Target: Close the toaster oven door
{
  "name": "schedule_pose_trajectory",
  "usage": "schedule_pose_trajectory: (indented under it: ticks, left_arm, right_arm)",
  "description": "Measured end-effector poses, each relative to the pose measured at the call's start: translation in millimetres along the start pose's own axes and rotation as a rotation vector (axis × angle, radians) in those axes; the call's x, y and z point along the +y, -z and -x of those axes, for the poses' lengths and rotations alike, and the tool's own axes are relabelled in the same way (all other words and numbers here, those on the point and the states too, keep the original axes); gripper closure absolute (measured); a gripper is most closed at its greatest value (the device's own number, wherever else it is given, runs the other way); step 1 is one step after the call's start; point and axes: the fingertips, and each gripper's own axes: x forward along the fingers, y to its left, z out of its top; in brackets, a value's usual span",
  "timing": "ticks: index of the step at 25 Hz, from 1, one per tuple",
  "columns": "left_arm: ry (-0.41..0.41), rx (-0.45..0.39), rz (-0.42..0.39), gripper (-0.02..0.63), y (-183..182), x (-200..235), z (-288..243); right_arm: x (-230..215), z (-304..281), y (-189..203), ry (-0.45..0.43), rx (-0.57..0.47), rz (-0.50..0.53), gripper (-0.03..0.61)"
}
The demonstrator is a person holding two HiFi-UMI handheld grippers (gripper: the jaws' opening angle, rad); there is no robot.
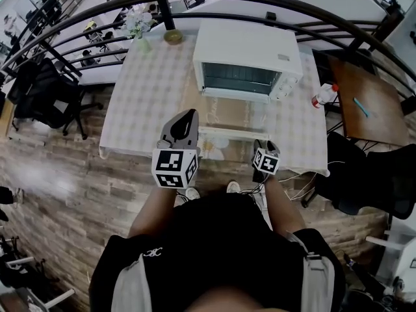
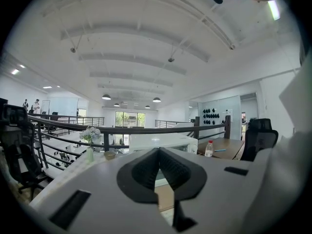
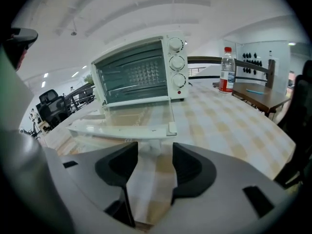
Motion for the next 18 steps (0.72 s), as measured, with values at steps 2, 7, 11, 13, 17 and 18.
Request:
schedule_pose_trajectory:
  ticks: [2,7,11,13,17,18]
  left_arm:
    - [-0.012,0.0,0.0,0.6,-1,4,2]
    - [-0.038,0.0,0.0,0.6,-1,14,7]
    - [-0.046,0.002,0.0,0.6,0,17,9]
    - [-0.047,0.003,0.0,0.6,-1,17,9]
    - [-0.043,0.004,-0.004,0.6,1,16,8]
    - [-0.042,0.002,-0.007,0.6,1,15,8]
  right_arm:
    - [-3,-3,-5,0.031,-0.02,-0.012,0.366]
    - [-1,-7,-7,0.047,-0.021,0.011,0.415]
    - [-1,0,-16,0.053,-0.06,-0.014,0.445]
    - [-1,6,-28,0.057,-0.097,-0.027,0.463]
    - [4,16,-54,0.041,-0.172,-0.021,0.496]
    - [6,19,-61,0.041,-0.187,-0.022,0.502]
